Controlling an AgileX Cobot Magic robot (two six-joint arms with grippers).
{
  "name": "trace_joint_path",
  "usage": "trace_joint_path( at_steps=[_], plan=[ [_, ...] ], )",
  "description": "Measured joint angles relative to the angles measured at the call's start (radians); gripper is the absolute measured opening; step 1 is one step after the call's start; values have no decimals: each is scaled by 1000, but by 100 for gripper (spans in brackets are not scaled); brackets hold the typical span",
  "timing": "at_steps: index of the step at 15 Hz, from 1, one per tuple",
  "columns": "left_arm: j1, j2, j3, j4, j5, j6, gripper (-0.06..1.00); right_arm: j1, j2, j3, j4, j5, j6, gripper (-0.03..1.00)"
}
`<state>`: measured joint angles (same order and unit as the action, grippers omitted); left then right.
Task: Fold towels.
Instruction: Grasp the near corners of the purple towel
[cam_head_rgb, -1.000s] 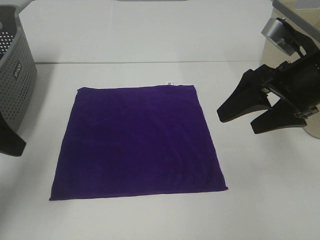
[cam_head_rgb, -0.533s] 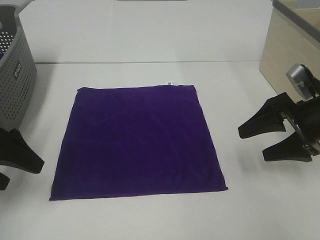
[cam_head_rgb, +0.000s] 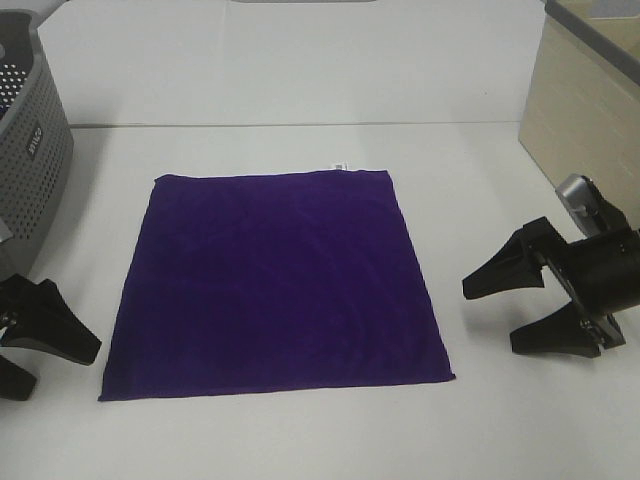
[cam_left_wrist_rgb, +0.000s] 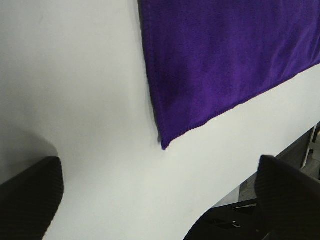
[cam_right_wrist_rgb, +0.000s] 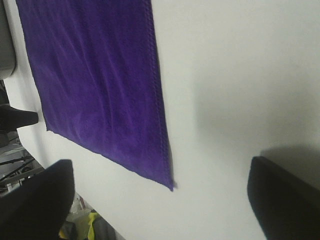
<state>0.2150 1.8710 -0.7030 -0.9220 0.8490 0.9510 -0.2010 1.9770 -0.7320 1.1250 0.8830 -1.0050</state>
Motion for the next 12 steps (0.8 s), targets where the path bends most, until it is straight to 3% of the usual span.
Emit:
trace_joint_path(
  at_steps=[5, 12],
  plan=[
    [0, 0, 0, -2, -4, 0, 97, 0, 70, 4, 64, 66, -5, 90],
    [0, 0, 0, 1, -5, 0, 97, -2, 81, 3, 74, 75, 3, 89]
  ],
)
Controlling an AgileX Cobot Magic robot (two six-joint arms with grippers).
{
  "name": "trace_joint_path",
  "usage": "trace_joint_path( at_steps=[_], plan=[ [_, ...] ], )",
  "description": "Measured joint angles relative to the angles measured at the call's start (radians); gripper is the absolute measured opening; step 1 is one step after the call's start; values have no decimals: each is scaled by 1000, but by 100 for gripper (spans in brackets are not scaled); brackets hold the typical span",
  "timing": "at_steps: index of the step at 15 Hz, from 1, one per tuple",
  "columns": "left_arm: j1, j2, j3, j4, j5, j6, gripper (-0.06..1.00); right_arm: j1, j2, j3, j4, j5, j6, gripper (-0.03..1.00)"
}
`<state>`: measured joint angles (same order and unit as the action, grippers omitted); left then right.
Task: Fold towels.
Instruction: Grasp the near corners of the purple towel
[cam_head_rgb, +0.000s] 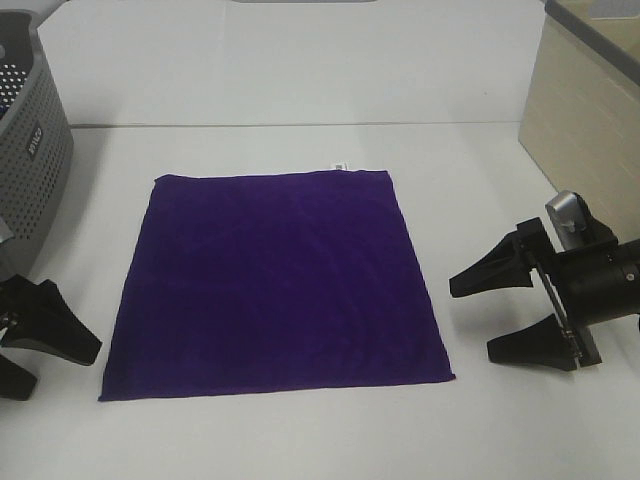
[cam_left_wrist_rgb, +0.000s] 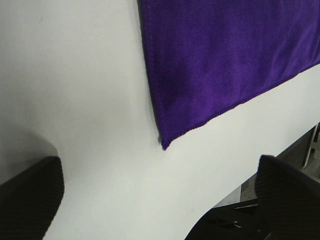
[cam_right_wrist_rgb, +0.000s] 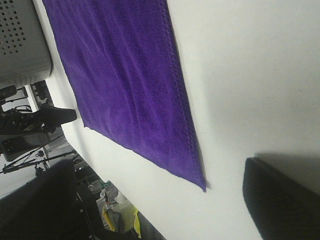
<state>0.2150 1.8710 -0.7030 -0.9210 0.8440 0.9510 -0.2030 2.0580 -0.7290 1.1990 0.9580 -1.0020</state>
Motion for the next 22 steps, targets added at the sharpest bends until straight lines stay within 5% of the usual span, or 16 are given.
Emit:
trace_joint_path(
  at_steps=[6, 12, 17, 22],
  plan=[
    [-133, -2, -13, -8, -71, -47, 93, 95, -9, -47, -97, -48, 154, 82],
    [-363, 88, -166, -7, -121, -228, 79, 437, -29, -192, -466, -133, 539, 64],
    [-502, 249, -391, 7, 18, -368, 64, 455, -22, -259, -545, -263, 592, 57],
    [-520, 278, -437, 55, 32, -476, 45, 454, 7, -272, -543, -303, 592, 36]
  ],
)
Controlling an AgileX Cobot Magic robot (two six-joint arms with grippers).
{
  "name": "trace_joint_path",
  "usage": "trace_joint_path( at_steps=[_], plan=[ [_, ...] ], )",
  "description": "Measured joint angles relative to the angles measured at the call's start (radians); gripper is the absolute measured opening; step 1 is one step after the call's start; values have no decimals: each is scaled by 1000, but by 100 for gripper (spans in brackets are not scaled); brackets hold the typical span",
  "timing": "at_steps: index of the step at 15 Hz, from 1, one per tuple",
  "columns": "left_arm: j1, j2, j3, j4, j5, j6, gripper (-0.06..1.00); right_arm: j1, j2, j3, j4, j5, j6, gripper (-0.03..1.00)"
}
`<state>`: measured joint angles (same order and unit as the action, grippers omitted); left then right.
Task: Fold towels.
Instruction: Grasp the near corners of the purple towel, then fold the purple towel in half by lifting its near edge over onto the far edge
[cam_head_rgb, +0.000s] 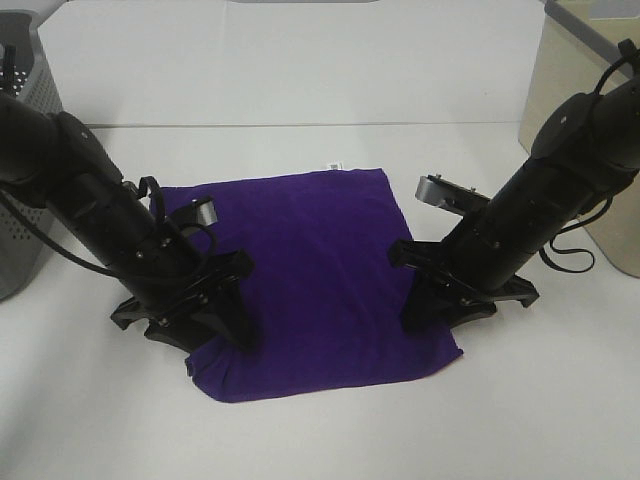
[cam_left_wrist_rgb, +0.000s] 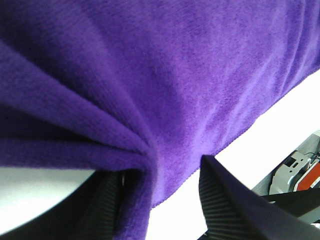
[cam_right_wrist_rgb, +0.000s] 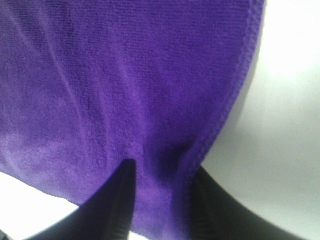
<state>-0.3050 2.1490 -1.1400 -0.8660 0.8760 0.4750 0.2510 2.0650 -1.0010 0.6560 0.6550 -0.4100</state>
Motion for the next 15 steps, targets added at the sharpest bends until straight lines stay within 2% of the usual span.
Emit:
trace_joint_path(
  at_steps=[2, 4, 6, 7, 10, 13, 15],
  plan=[
    [0, 3, 0, 3, -2, -2, 39, 5, 6, -3, -2, -15, 0, 22],
    [0, 8, 0, 17, -8, -4, 24, 10, 10, -3, -10, -24, -1, 4],
    [0, 14, 0, 26, -12, 14, 4, 13, 10, -5, -17, -23, -1, 2],
    [0, 14, 0, 28, -12, 29, 1, 13, 10, -6, -18, -21, -1, 2],
    [0, 7, 0, 73, 23, 63, 1, 15, -4, -5, -28, -9, 2, 2],
    [-2, -64, 10, 228, 69, 45, 1, 17, -69, 22, -112, 74, 40, 2],
    [-2, -156, 10, 294, 124, -8, 1, 18, -175, 28, -114, 147, 66, 2]
  ],
)
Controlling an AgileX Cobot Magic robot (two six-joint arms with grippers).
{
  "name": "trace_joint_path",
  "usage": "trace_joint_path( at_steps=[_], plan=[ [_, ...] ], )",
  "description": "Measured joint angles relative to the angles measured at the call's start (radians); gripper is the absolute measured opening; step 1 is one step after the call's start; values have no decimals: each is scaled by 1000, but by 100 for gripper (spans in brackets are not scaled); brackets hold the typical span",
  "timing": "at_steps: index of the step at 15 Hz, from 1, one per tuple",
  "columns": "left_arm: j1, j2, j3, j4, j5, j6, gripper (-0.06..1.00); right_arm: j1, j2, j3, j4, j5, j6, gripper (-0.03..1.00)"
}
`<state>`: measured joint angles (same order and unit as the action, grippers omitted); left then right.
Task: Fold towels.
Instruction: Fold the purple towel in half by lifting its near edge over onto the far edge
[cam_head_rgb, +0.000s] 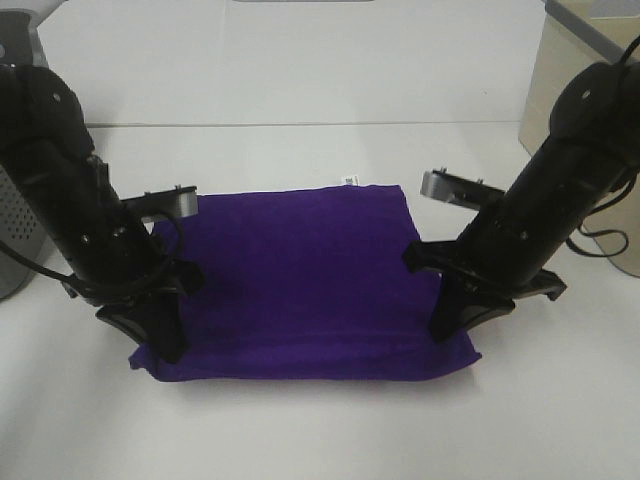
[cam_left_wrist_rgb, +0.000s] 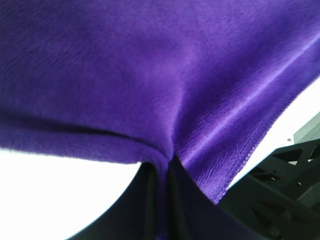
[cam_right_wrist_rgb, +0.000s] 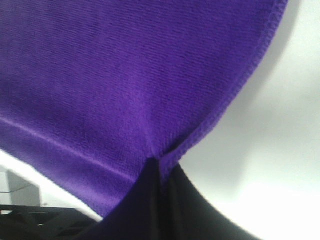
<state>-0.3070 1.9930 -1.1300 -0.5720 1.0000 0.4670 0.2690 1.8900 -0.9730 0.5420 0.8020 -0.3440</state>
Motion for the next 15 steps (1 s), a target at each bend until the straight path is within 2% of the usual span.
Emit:
trace_joint_path(
  at_steps=[2, 5, 6, 7, 10, 15],
  plan=[
    [0, -86, 0, 27, 45, -40, 1, 0, -107, 0, 17, 44, 17, 2],
    [0, -162, -21, 73, 14, -79, 1, 0, -157, -53, 32, -8, 20, 2],
    [0, -162, -49, 101, -21, -86, 1, 0, -135, -102, 31, -41, 20, 2],
    [0, -133, -118, 128, -133, -91, 1, 0, -49, -225, 30, -82, 20, 2],
    [0, -51, -218, 145, -253, -93, 1, 0, 91, -414, 3, -110, 21, 2],
    [0, 107, -346, 166, -383, -93, 1, 0, 236, -525, -69, -205, 64, 2]
  ],
)
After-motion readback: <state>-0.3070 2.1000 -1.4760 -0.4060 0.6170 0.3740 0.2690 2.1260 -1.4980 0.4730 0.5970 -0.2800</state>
